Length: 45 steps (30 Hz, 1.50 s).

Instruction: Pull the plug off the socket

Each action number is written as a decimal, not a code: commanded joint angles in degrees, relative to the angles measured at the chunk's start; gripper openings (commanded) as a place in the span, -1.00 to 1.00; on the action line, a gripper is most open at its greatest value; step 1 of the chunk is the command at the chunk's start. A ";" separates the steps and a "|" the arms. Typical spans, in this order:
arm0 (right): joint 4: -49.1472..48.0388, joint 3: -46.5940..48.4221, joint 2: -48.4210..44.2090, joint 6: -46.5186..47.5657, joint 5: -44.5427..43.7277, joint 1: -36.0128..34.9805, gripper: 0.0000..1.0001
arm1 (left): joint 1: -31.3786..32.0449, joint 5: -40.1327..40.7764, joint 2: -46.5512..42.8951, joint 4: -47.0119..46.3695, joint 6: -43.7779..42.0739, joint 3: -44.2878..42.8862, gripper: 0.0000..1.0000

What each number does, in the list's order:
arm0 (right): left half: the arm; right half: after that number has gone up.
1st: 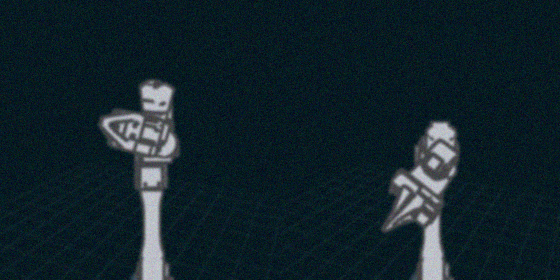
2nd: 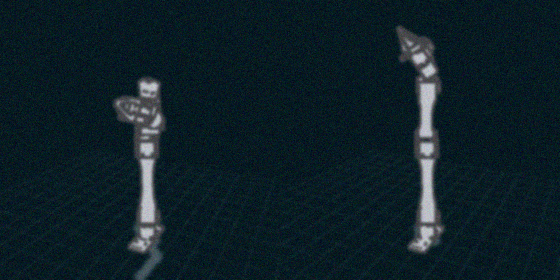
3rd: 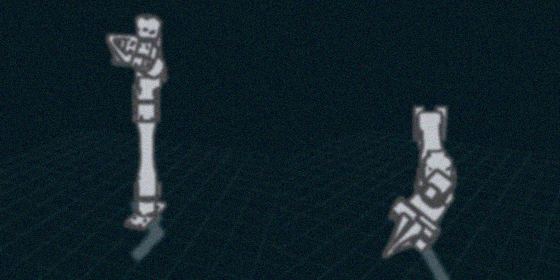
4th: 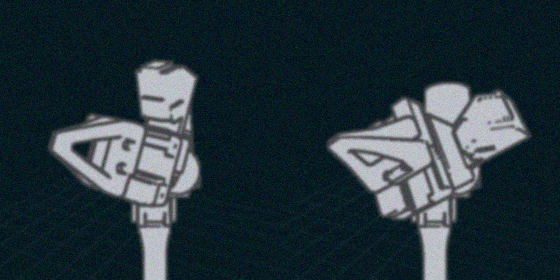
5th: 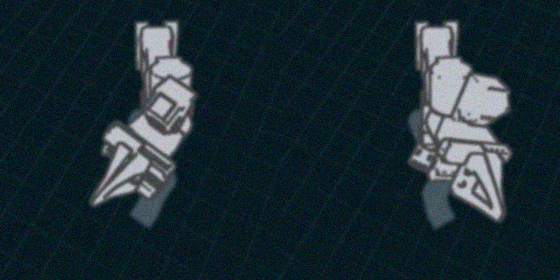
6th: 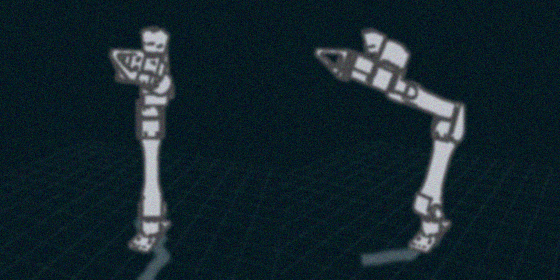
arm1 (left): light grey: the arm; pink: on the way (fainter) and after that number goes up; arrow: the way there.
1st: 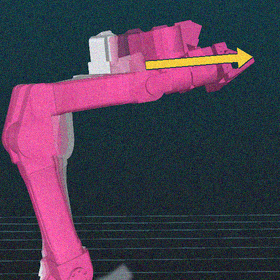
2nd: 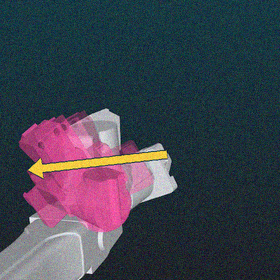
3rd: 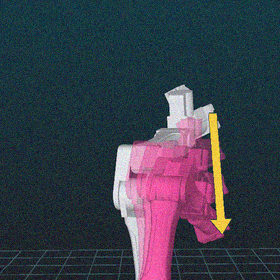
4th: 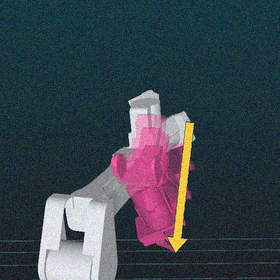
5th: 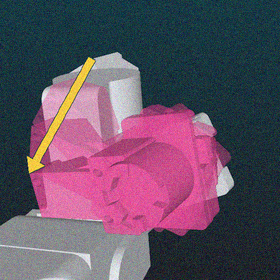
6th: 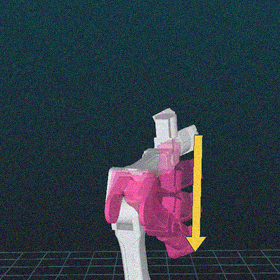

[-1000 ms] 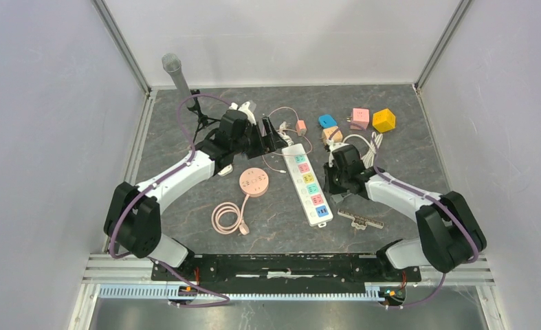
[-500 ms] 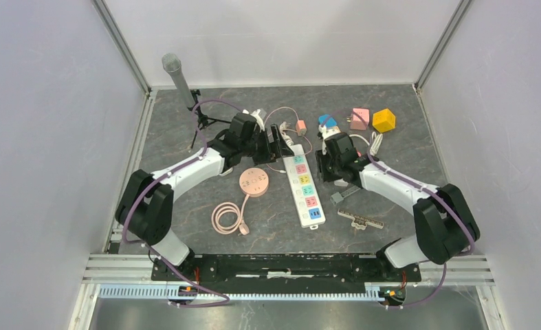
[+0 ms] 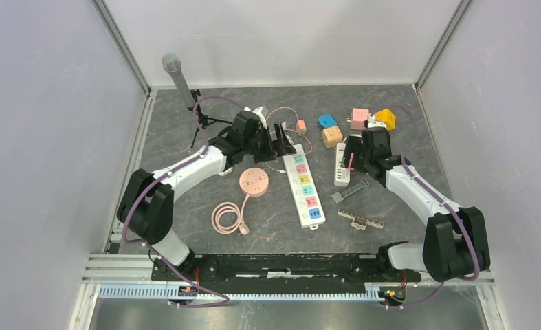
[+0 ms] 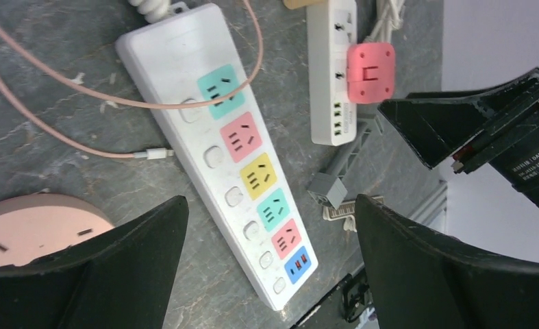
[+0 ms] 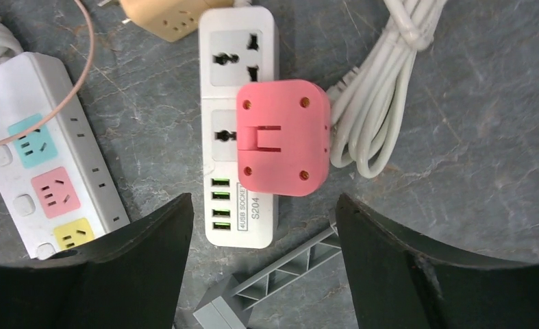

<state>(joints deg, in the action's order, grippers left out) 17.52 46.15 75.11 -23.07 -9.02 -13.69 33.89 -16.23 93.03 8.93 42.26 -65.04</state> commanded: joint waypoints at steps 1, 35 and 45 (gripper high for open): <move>-3.36 -2.50 -1.04 -6.41 4.60 3.33 0.62 | 0.13 7.34 -4.08 3.42 -3.91 -2.22 0.99; -27.69 -10.03 7.36 -16.11 18.82 8.66 0.47 | -1.55 8.73 -8.74 3.89 -4.90 0.23 0.96; -22.02 -7.00 7.03 -11.10 14.83 8.70 -0.36 | 0.17 -4.06 -0.37 -1.81 -4.29 -3.42 0.85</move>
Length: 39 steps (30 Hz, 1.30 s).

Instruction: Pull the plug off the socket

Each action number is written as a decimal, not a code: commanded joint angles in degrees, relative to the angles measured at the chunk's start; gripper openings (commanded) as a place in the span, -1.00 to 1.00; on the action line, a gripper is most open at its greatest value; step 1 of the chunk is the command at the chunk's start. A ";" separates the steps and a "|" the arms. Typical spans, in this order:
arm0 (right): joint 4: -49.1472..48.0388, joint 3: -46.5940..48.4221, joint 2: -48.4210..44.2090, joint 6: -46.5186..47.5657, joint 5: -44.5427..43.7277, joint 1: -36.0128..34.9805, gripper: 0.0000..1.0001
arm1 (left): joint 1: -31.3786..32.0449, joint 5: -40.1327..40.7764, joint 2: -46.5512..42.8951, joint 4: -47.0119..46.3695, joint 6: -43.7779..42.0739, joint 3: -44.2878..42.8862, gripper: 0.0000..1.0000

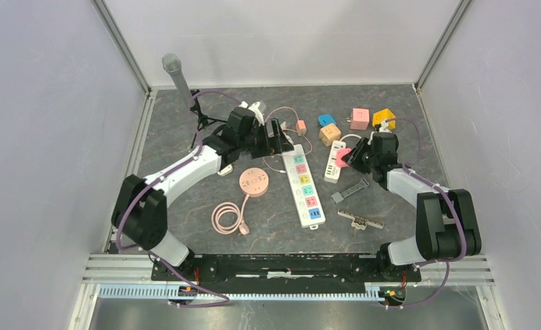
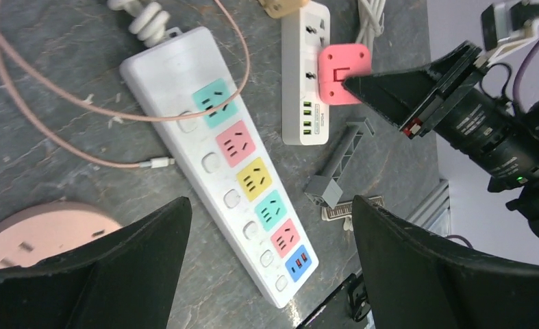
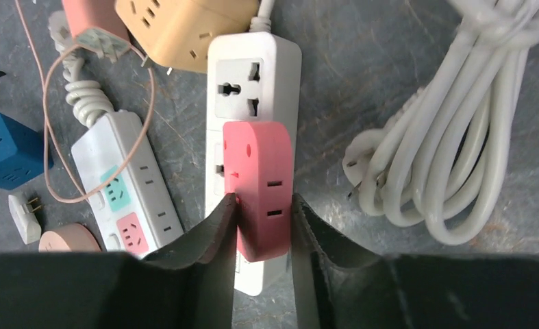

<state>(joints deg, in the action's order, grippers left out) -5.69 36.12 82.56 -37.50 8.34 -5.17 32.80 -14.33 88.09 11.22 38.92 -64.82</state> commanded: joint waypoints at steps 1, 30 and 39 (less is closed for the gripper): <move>1.80 3.45 -0.32 4.12 -2.76 0.18 -0.45 | 1.92 -6.19 6.23 -4.10 -0.80 -4.81 0.84; 28.20 20.06 8.29 19.05 -24.86 -10.71 -0.88 | 11.19 -7.74 32.38 3.24 4.06 -26.72 0.54; 26.97 21.27 10.05 19.06 -21.32 -10.98 -0.46 | 11.32 -8.24 33.41 3.55 4.64 -27.00 0.53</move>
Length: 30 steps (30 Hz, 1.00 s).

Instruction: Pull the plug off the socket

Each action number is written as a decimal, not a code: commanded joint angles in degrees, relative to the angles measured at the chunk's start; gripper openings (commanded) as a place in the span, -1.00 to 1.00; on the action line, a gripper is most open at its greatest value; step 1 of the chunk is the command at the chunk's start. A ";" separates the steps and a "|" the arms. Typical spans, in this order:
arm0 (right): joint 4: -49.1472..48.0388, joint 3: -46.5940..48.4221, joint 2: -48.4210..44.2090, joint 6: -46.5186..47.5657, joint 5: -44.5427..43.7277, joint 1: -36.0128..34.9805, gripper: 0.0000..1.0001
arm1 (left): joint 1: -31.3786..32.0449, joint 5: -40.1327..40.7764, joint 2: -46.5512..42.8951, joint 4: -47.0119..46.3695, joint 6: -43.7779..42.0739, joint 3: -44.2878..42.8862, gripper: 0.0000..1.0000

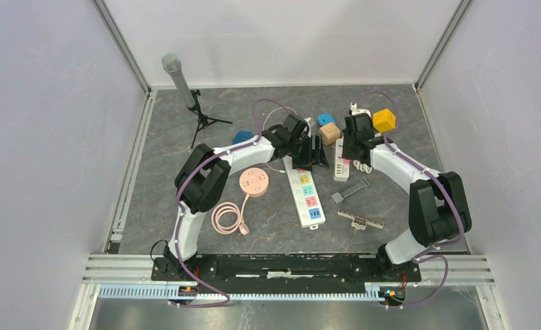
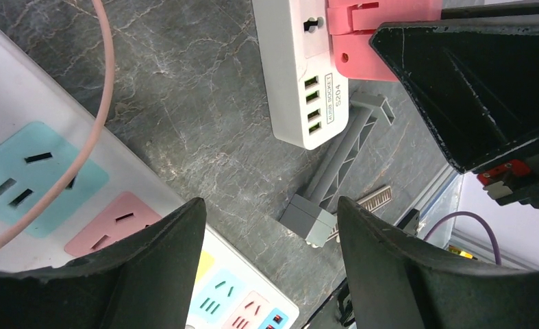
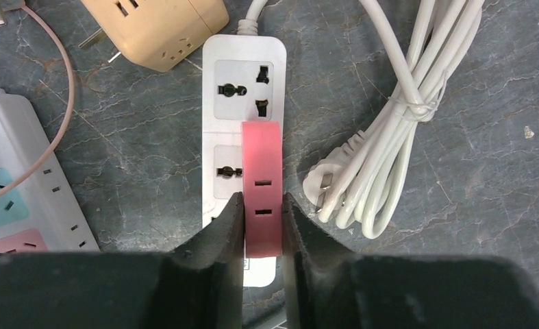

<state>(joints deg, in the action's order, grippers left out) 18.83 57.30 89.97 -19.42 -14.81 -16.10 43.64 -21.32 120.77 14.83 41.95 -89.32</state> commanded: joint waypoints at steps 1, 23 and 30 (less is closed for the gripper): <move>2.13 0.45 2.95 1.14 2.28 -0.07 -0.34 | 0.48 -1.36 0.88 -0.04 1.64 -2.53 0.53; 5.55 -2.06 0.20 -1.65 5.71 -4.99 -0.85 | 1.08 -3.55 5.28 -0.42 1.90 -6.29 0.45; 5.19 -1.17 -0.68 -2.37 4.35 -5.00 -0.57 | 1.14 -3.35 7.74 -0.12 3.38 -7.40 0.03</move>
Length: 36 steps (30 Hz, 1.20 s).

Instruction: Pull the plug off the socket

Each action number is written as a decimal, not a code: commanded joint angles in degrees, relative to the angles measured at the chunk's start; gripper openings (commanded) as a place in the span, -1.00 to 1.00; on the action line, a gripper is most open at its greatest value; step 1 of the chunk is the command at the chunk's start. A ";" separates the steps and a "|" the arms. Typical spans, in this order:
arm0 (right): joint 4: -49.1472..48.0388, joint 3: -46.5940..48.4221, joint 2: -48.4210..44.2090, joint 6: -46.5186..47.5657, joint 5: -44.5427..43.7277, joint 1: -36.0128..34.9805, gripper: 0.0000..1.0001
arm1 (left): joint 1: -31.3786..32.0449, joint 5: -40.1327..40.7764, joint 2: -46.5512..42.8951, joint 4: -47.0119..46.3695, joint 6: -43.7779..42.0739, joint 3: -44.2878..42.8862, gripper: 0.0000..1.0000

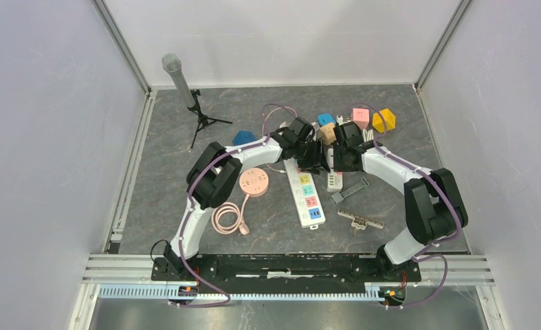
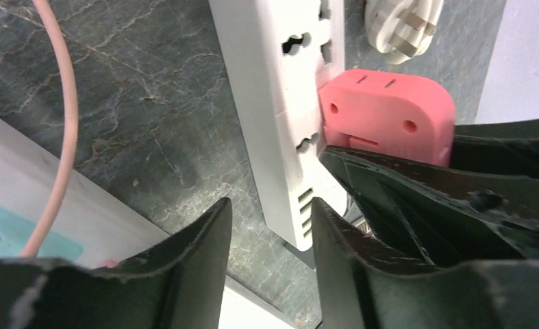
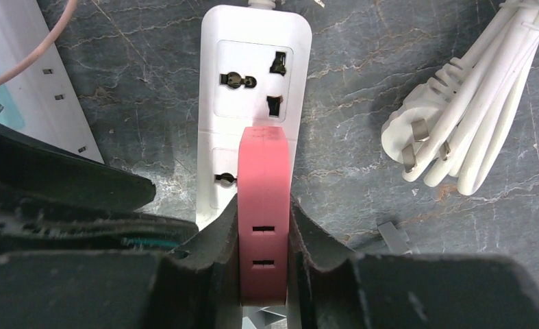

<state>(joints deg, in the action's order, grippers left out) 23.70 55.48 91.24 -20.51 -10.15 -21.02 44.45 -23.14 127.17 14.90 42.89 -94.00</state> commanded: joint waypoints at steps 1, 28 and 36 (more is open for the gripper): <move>0.15 0.75 -2.29 -1.44 -0.31 -0.09 -0.54 | 0.38 -1.77 1.77 0.03 2.96 -3.18 0.00; -2.66 -0.39 -5.08 -2.85 0.84 -0.08 -1.00 | 1.91 -3.13 9.74 10.97 2.71 -11.83 -0.01; -2.82 0.75 -5.95 -3.12 2.57 0.61 -1.00 | 2.14 0.48 9.91 15.21 0.27 -10.98 -0.33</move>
<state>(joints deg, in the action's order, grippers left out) 23.44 55.22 88.49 -22.50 -9.65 -20.75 45.71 -25.91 135.37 24.01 46.50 -105.43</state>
